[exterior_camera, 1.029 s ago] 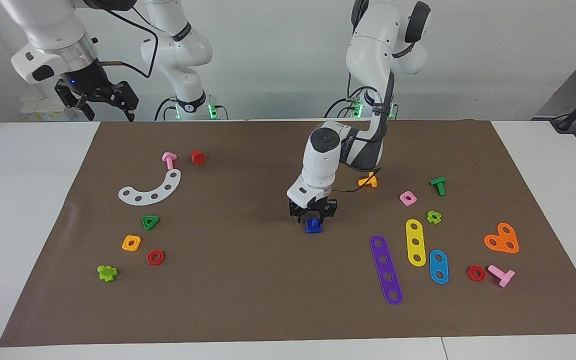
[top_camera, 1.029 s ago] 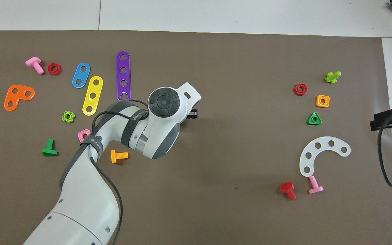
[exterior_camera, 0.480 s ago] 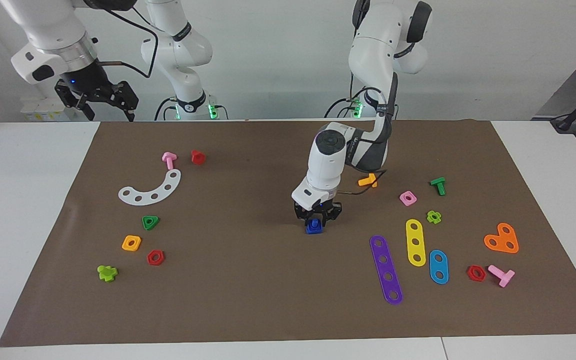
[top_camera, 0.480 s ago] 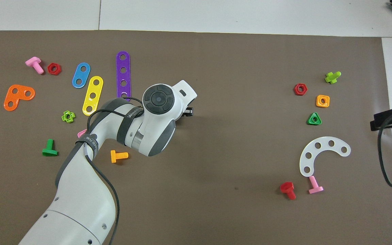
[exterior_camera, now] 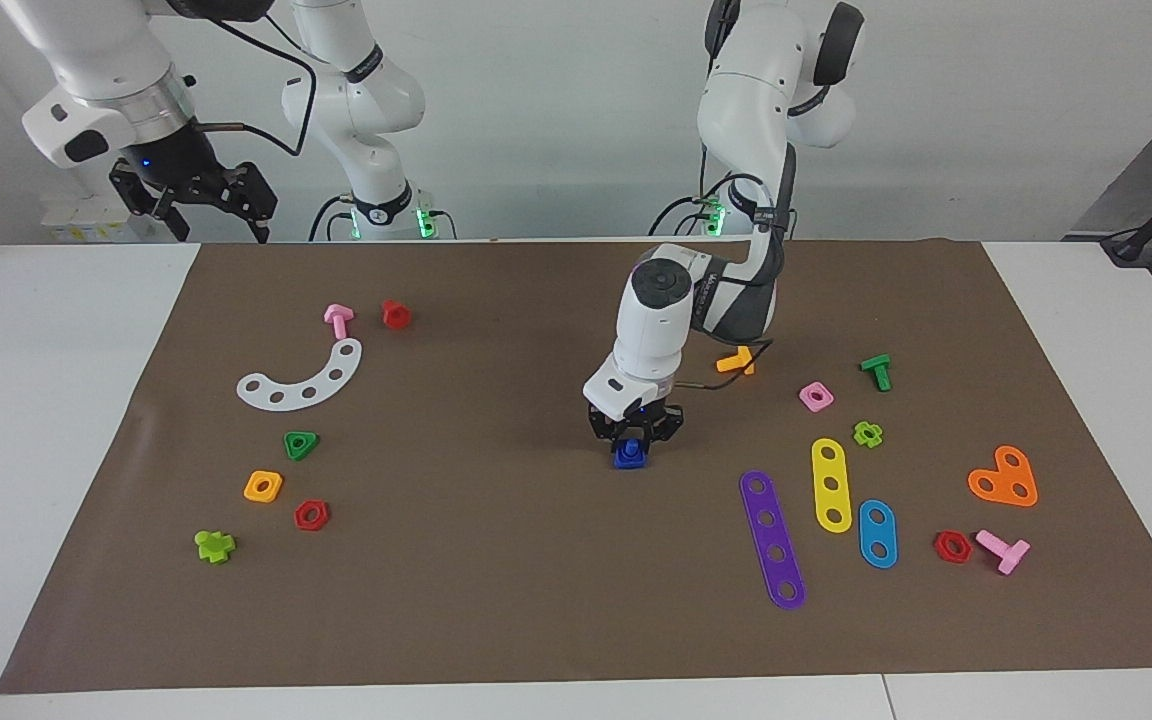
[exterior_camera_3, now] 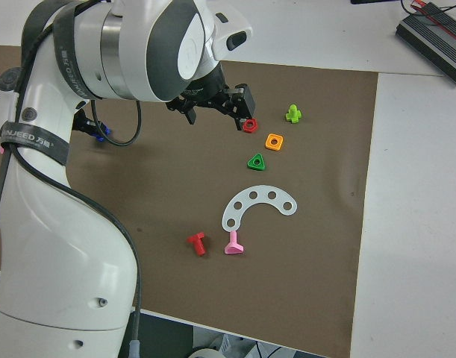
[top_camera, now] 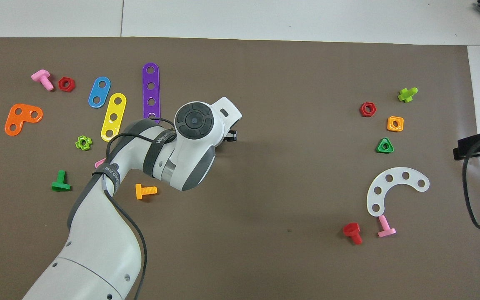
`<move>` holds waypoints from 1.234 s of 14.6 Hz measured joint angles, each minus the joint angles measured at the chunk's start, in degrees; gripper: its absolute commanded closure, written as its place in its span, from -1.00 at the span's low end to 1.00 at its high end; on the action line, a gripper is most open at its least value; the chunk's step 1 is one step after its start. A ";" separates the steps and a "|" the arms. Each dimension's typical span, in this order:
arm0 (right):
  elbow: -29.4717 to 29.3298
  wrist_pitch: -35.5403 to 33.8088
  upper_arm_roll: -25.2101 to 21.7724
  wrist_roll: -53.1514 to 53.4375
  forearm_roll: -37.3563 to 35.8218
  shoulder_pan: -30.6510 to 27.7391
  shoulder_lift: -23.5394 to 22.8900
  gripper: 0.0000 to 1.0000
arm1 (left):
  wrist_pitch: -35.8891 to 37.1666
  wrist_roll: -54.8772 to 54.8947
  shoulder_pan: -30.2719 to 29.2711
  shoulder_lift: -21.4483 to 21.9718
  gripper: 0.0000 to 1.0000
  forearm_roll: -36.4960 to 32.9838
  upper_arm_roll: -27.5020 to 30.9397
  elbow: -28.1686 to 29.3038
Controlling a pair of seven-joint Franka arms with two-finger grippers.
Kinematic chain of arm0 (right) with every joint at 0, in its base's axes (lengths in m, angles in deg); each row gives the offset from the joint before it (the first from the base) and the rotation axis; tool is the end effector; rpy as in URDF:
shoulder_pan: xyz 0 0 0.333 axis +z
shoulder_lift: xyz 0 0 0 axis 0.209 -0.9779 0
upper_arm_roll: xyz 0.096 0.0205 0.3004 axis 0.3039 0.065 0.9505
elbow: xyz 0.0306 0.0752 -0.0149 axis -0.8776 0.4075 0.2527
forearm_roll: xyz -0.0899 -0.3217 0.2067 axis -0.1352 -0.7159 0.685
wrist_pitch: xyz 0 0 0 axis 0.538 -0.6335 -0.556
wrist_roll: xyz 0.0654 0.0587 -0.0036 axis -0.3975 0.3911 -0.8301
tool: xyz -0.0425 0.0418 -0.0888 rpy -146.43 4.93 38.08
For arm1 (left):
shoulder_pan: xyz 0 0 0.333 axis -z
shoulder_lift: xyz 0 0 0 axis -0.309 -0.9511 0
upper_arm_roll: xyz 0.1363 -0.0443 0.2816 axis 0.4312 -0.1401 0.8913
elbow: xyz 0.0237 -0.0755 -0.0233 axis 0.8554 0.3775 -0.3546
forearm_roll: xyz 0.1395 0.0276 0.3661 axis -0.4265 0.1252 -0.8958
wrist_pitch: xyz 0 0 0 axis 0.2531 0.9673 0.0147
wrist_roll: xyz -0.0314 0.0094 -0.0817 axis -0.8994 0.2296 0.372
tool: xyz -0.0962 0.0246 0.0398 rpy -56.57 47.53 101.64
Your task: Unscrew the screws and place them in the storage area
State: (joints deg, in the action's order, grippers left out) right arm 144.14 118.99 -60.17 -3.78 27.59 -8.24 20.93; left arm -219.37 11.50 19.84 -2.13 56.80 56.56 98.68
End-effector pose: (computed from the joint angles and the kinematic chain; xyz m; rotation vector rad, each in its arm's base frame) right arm 0.5233 -0.0230 0.6516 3.1120 -0.0803 -0.1088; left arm 0.5707 -0.3754 0.3106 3.0833 -0.1954 0.1820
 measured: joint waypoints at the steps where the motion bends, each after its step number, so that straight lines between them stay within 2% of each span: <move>1: 0.00 0.00 0.00 0.00 0.00 0.00 0.00 -1.00 | 1.01 0.00 0.00 0.00 0.35 0.20 0.02 -0.79; 8: 0.00 0.00 0.00 0.00 0.00 0.00 0.00 -1.00 | 17.40 0.00 -2.54 -0.24 0.34 4.62 0.65 -11.43; 11: 0.00 0.00 0.00 0.00 0.00 0.00 0.00 -1.00 | 22.68 2.02 -6.79 1.34 0.34 5.10 1.26 -13.56; 13: 0.00 0.00 0.00 0.00 0.00 0.00 0.00 -1.00 | 26.51 9.14 -11.41 4.08 0.34 5.23 1.47 -12.12; 15: 0.00 0.00 0.00 0.00 0.00 0.00 0.00 -1.00 | 27.77 16.98 -15.46 6.84 0.34 5.41 1.62 -7.84; 18: 0.00 0.00 0.00 0.00 0.00 0.00 0.00 -1.00 | 22.68 23.20 -18.07 9.79 0.32 5.48 1.70 1.61</move>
State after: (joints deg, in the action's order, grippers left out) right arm 144.14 118.99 -60.17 -3.78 27.59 -8.24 20.93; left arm -196.69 34.70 1.77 7.66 62.28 58.26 100.29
